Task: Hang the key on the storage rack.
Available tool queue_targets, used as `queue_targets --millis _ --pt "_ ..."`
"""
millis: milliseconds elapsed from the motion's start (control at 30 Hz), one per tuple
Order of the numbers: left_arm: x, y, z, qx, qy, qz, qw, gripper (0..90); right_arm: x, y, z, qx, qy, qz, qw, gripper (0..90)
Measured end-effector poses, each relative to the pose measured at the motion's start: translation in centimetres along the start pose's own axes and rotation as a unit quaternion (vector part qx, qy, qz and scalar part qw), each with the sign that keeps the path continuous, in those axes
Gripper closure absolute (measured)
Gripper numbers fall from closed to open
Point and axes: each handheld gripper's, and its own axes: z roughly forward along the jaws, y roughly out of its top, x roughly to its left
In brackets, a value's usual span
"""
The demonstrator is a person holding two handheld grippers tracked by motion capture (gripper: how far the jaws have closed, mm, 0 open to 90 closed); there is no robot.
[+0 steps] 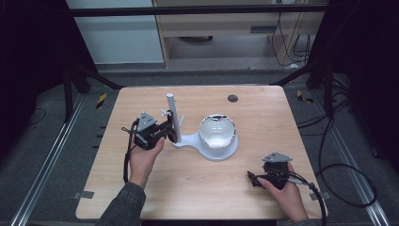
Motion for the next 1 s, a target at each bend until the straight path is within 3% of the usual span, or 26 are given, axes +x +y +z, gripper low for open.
queue_targets --millis 200,300,467,700,1000 --pt "0.0 0.0 0.1 0.001 -0.002 -0.008 1.0000 78.5 0.0 0.0 0.0 0.000 0.000 0.000 1.0000 0.5" --pt "-0.1 -0.1 0.1 0.002 -0.005 -0.010 0.9999 70.5 0.0 0.0 0.0 0.000 -0.001 -0.001 1.0000 0.5" --pt "-0.2 -0.3 -0.3 -0.001 -0.004 -0.011 0.9999 65.1 0.0 0.0 0.0 0.000 0.000 -0.001 1.0000 0.5" --pt "-0.3 -0.6 -1.0 0.007 -0.002 0.003 1.0000 60.2 0.0 0.0 0.0 0.000 0.000 -0.001 1.0000 0.5" --pt "-0.5 -0.8 -2.0 0.025 0.008 0.030 0.9992 45.8 0.0 0.0 0.0 -0.001 0.000 -0.002 1.0000 0.5"
